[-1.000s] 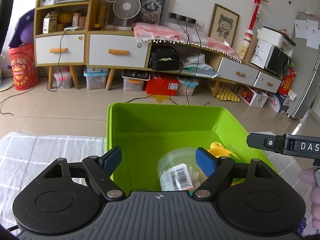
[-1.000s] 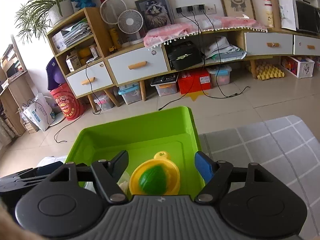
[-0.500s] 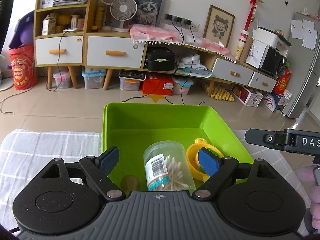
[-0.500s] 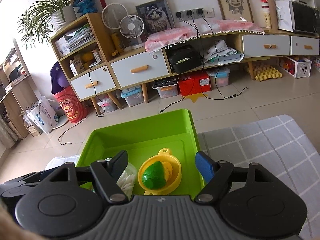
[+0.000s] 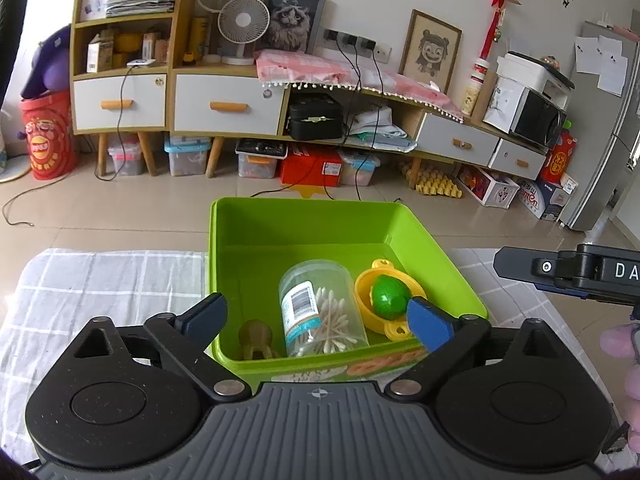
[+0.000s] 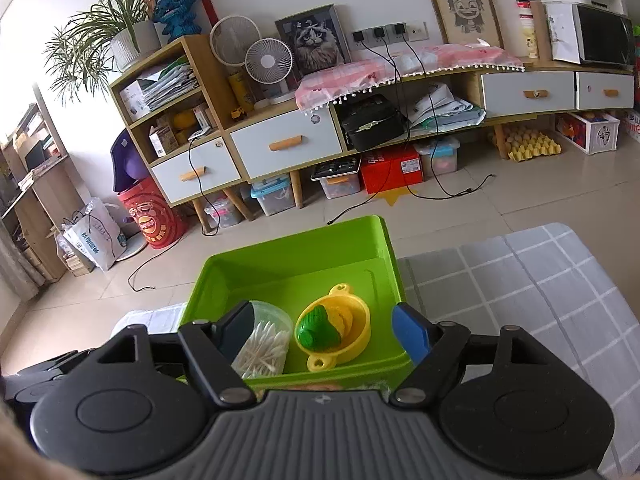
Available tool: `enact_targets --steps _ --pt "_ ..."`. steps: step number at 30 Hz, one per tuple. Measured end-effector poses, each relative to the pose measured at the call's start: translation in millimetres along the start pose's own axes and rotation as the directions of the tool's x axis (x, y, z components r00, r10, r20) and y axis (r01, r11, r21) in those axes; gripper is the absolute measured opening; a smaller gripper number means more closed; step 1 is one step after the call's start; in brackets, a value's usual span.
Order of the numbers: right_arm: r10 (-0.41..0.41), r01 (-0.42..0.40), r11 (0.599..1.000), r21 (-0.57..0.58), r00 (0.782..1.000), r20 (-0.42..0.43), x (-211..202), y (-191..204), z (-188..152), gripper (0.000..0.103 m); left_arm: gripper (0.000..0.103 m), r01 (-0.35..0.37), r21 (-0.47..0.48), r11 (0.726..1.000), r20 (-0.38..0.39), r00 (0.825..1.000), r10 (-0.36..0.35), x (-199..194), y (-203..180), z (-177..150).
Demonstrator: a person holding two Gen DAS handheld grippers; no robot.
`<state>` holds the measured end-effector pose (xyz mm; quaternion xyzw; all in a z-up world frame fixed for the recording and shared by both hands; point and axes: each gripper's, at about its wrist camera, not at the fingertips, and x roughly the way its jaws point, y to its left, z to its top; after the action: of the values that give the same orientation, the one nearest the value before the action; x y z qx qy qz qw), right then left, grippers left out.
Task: Organize rigid objects
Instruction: 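Open the right gripper to drop the corn while the left releases the octopus, then withdraw both tools from the bin back over the remaining toys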
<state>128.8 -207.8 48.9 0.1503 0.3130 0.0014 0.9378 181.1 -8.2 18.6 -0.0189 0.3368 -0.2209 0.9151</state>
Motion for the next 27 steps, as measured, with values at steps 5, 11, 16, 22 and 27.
enact_targets --steps 5,11,16,22,27 --pt "0.009 -0.009 1.000 0.000 1.000 -0.004 -9.8 2.3 -7.3 0.058 0.100 0.002 0.009 1.000 -0.010 1.000 -0.002 -9.1 -2.2 -5.2" --pt "-0.003 0.002 1.000 -0.030 1.000 -0.026 -21.2 6.8 -21.8 0.059 0.101 -0.014 0.003 1.000 -0.044 0.999 0.015 -17.8 -1.2 -17.8" --pt "0.000 -0.001 1.000 -0.031 0.999 -0.046 -28.3 6.6 -31.4 0.060 0.101 -0.026 -0.008 1.000 -0.060 0.998 0.026 -26.1 2.8 -31.2" --pt "-0.008 0.005 0.999 -0.045 0.998 -0.066 -33.2 7.7 -44.7 0.061 0.101 -0.043 -0.025 0.999 -0.069 0.997 0.041 -37.1 8.8 -46.5" --pt "-0.006 0.002 0.999 -0.054 0.997 -0.072 -36.2 3.3 -58.7 0.062 0.101 -0.071 -0.020 0.997 -0.062 0.996 0.070 -47.3 13.7 -58.5"
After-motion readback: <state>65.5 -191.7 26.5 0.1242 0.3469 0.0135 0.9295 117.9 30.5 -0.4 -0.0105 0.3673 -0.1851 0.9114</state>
